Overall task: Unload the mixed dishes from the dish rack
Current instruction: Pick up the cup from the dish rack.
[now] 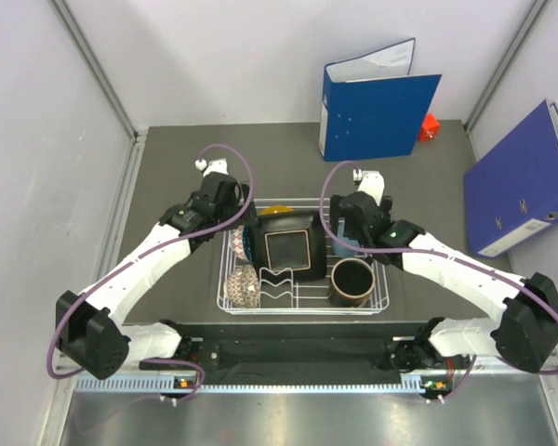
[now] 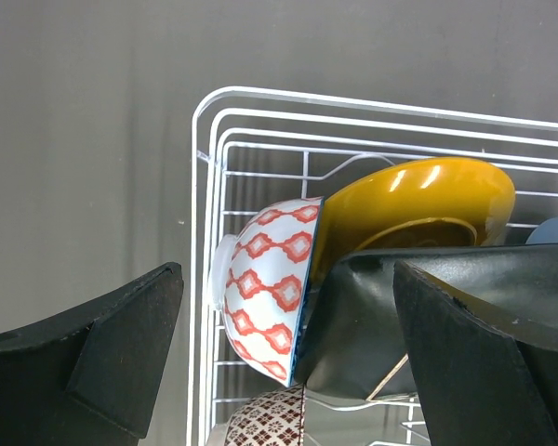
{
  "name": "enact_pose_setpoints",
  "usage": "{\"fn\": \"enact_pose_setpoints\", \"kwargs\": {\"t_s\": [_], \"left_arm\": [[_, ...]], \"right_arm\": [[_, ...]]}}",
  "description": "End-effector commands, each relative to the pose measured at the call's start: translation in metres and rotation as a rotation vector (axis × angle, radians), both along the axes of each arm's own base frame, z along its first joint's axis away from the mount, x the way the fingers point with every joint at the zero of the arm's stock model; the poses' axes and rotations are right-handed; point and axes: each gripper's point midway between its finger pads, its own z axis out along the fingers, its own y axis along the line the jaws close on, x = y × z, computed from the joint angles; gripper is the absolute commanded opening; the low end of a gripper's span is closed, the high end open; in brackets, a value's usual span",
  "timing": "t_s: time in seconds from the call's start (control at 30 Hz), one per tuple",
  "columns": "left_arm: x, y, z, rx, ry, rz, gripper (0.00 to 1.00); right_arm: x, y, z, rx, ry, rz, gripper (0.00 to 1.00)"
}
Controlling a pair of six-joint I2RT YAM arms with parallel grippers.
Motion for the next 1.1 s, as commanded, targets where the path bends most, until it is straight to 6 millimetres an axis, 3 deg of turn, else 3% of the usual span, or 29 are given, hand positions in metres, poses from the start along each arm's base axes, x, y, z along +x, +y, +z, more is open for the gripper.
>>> {"fn": "enact_pose_setpoints", "kwargs": {"t_s": [0.0,0.47,0.63,0.77,0.93,1.0,1.03,1.07], "left_arm": [[0.004,-0.007,0.003,-0.031,-0.035,-0.01,0.99],[0.003,-0.005,-0.009,-0.018,-0.008,-0.004,0.99],[0.003,-0.007,-0.013,-0.022,0.003,-0.006,0.99],[0.002,-0.007,-0.015,-0.022,0.013,-0.008,0.99],[0.002,-0.007,-0.014,-0.024,0.009,-0.006,0.99],[0.002,-0.007,-0.013,-0.026,0.008,-0.006,0.99],[0.002,-0.007,-0.014,-0.026,0.009,-0.003,0.99],[0.002,-0.007,-0.013,-0.025,0.008,-0.003,0.99]], "right_arm": [[0.011,0.027,0.022,0.101,-0.049,0.079,1.0],[0.011,0.024,-0.022,0.065,0.042,0.063,0.91],[0.009,0.018,-0.034,0.058,0.059,0.048,0.79],[0.005,0.013,-0.044,0.046,0.08,0.036,0.75],[0.0,0.007,-0.049,0.047,0.087,0.021,0.55],[0.0,0.006,-0.044,0.052,0.073,0.018,0.38],[0.001,0.006,-0.035,0.062,0.051,0.019,0.36],[0.002,0.005,-0.028,0.068,0.031,0.014,0.25]]}}
